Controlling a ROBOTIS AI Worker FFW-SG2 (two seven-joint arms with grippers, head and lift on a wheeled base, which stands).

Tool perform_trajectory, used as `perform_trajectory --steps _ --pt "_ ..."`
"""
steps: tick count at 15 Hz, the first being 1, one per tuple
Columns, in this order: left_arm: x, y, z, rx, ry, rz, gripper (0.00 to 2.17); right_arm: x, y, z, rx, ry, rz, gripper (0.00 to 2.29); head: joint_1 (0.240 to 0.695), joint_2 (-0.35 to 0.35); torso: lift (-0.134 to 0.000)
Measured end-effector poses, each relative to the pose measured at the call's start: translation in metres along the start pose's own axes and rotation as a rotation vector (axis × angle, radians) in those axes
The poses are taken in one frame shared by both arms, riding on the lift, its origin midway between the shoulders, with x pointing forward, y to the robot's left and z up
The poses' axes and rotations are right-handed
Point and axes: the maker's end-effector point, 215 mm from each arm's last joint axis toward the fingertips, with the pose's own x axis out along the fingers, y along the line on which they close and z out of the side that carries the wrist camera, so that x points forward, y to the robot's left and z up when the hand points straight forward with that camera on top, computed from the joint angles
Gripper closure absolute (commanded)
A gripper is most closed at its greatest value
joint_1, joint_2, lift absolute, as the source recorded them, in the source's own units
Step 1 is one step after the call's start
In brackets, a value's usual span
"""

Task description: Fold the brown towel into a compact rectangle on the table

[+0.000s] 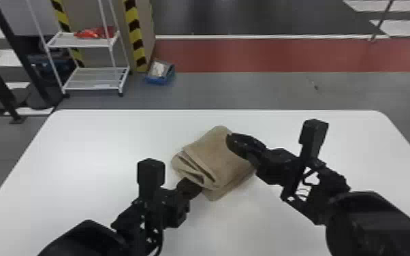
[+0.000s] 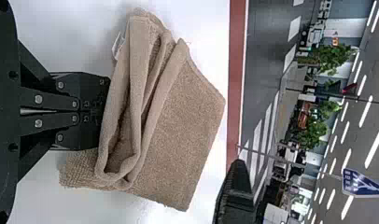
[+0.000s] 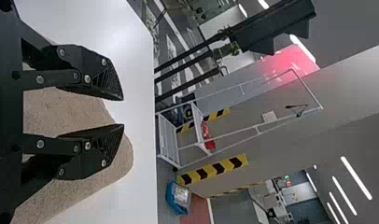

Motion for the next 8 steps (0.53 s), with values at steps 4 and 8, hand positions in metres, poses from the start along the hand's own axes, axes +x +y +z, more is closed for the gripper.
perform_trajectory --steps 4,8 --pt "-0.001 0.003 0.000 0.000 0.000 0.004 2.06 -0.012 -0.021 -0.025 -0.097 0.019 -0.084 2.25 0.695 -0.007 -0.125" --pt "-0.001 0.000 -0.001 0.000 0.002 0.001 2.06 -0.028 -0.042 -0.038 -0.119 0.033 -0.137 2.25 0.695 -0.037 -0.125"
